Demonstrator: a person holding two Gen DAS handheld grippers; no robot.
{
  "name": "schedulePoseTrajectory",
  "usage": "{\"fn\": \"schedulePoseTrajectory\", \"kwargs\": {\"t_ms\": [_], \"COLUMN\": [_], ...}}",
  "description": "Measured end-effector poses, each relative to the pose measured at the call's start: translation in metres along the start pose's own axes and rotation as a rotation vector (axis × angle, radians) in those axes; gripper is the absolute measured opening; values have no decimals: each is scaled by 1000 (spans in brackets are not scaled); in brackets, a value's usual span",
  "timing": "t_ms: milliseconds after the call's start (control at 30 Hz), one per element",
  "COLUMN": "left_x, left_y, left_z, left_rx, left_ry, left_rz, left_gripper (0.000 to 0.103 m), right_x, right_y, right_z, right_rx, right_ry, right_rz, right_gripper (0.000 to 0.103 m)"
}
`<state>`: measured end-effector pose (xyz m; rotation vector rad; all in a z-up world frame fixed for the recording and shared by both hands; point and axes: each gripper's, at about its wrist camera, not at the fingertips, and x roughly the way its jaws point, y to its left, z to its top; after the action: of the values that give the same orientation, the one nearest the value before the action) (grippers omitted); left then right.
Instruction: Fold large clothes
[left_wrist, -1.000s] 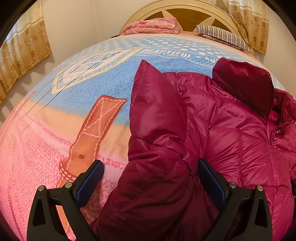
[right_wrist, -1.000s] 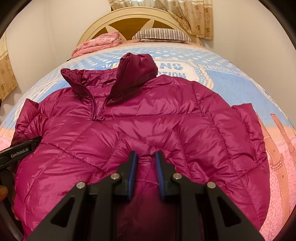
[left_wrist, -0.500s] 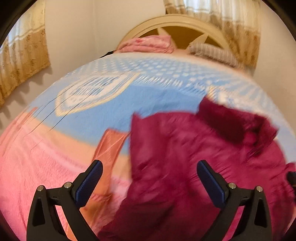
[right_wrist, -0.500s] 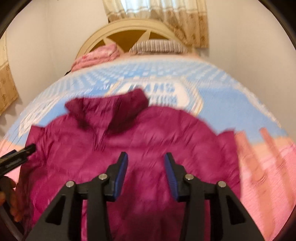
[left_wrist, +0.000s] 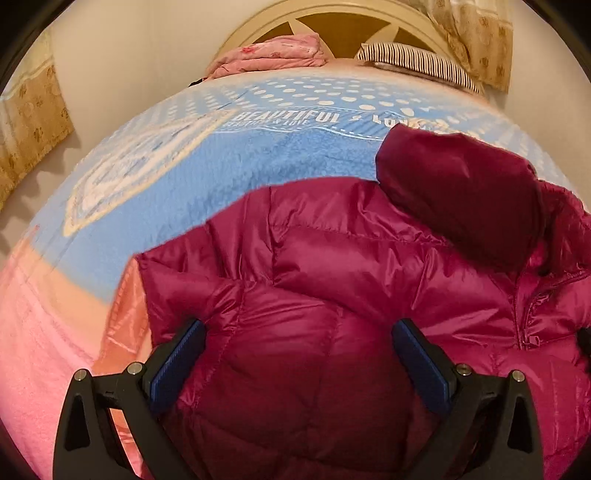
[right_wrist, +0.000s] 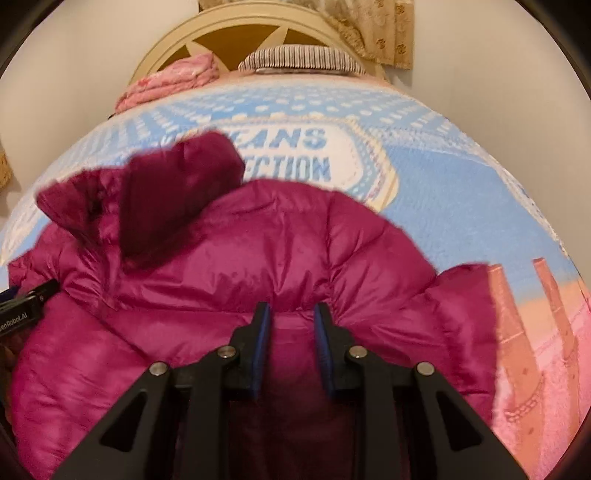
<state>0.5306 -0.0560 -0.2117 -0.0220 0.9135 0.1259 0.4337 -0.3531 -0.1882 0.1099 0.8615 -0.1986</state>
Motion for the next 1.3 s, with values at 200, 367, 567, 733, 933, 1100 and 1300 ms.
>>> {"fn": "schedulePoseTrajectory", "kwargs": {"t_ms": [200, 367, 567, 733, 933, 1100, 1300], "left_x": [3, 3, 3, 4, 4, -1, -68], "left_y": [-8, -7, -9, -9, -10, -10, 5], "left_z": [-2, -3, -5, -5, -5, -1, 49], "left_rx": [21, 23, 26, 30, 33, 50, 51], "left_ry": [-17, -23, -27, -30, -31, -4, -151], "left_rz": [41, 46, 52, 57, 61, 70, -21], "left_gripper": [102, 102, 102, 102, 102, 102, 102], "right_x": [3, 3, 3, 3, 3, 2, -39], "right_y": [2, 6, 7, 8, 9, 9, -4], "right_z": [-4, -6, -6, -7, -8, -6, 30], "right_rx": [-14, -24, -26, -29, -31, -32, 9], "right_ry": [-16, -23, -23, -26, -27, -20, -70], "right_rz": [-12, -25, -28, -33, -38, -36, 58], "right_gripper": [28, 28, 28, 28, 28, 28, 86]}}
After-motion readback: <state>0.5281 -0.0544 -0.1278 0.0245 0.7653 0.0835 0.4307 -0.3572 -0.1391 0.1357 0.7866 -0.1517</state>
